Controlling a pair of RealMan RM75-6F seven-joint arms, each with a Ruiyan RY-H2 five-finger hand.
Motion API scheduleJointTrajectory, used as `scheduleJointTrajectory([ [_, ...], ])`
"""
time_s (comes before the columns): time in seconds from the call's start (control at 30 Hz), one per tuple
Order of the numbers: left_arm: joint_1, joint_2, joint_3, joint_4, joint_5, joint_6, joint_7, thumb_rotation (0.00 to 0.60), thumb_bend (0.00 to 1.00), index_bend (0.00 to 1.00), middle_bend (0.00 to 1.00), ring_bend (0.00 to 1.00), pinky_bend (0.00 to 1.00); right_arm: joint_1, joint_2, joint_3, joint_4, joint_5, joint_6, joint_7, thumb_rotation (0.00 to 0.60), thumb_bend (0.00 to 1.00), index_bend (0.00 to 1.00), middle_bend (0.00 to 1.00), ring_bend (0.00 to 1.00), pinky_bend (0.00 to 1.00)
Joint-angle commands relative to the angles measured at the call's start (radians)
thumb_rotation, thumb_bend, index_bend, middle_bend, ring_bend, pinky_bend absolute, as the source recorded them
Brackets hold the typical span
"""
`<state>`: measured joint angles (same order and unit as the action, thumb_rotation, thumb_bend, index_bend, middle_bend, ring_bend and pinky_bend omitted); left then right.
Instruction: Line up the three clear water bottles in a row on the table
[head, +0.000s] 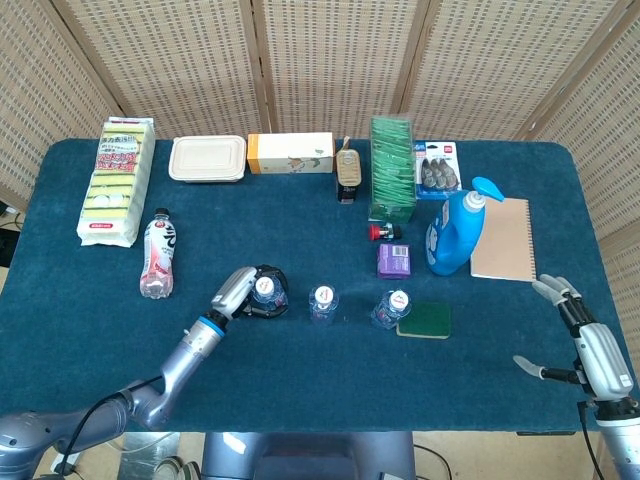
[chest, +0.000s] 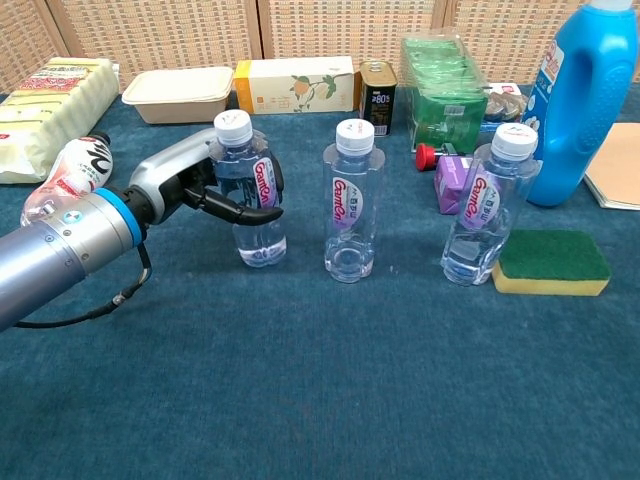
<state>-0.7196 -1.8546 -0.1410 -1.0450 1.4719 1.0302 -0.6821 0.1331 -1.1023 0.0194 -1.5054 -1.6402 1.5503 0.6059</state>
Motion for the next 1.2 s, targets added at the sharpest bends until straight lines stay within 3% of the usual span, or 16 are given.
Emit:
scheduleJointTrajectory([
  [0.03,0.0,0.0,0.0,0.002,-0.004,-0.002,0.002,0.6,0.26,0.55,0.53,0.37,0.43,0.0,0.0,0.0,-0.001,-0.001,0.0,-0.001,0.6,0.0,0.11,0.08,0.02,0.15],
  [0.57,-0.006,0.004,0.01,-0.001,-0.011,-0.029,0.006,0.6,0.26,0.55,0.53,0.37,0.42,-0.003,0.003,0.002,-0.004,-0.003,0.005,-0.001,0.6,0.0,0.11,0.08,0.02,0.15],
  [0.7,-0.007,0.015,0.017,-0.013,0.001,-0.024,-0.006,0.6,0.26,0.54,0.46,0.28,0.39,-0.003,0.003,0.002,-0.004,-0.003,0.006,-0.002,0.6,0.0,0.11,0.08,0.02,0.15],
  [0.9,-0.005,0.027,0.022,-0.013,0.01,-0.015,-0.027,0.6,0.25,0.24,0.15,0.06,0.26,-0.004,0.004,0.002,-0.006,-0.004,0.006,-0.001,0.6,0.0,0.11,0.08,0.02,0.15],
  [1.03,-0.003,0.03,0.021,-0.014,0.008,-0.009,-0.017,0.6,0.25,0.13,0.06,0.0,0.21,-0.004,0.005,0.002,-0.007,-0.004,0.007,0.0,0.6,0.0,0.11,0.08,0.02,0.15],
  [1.2,-0.005,0.046,0.024,-0.034,0.008,-0.018,-0.018,0.6,0.24,0.02,0.01,0.0,0.18,-0.005,0.006,0.003,-0.007,-0.003,0.008,0.001,0.6,0.0,0.11,0.08,0.02,0.15],
])
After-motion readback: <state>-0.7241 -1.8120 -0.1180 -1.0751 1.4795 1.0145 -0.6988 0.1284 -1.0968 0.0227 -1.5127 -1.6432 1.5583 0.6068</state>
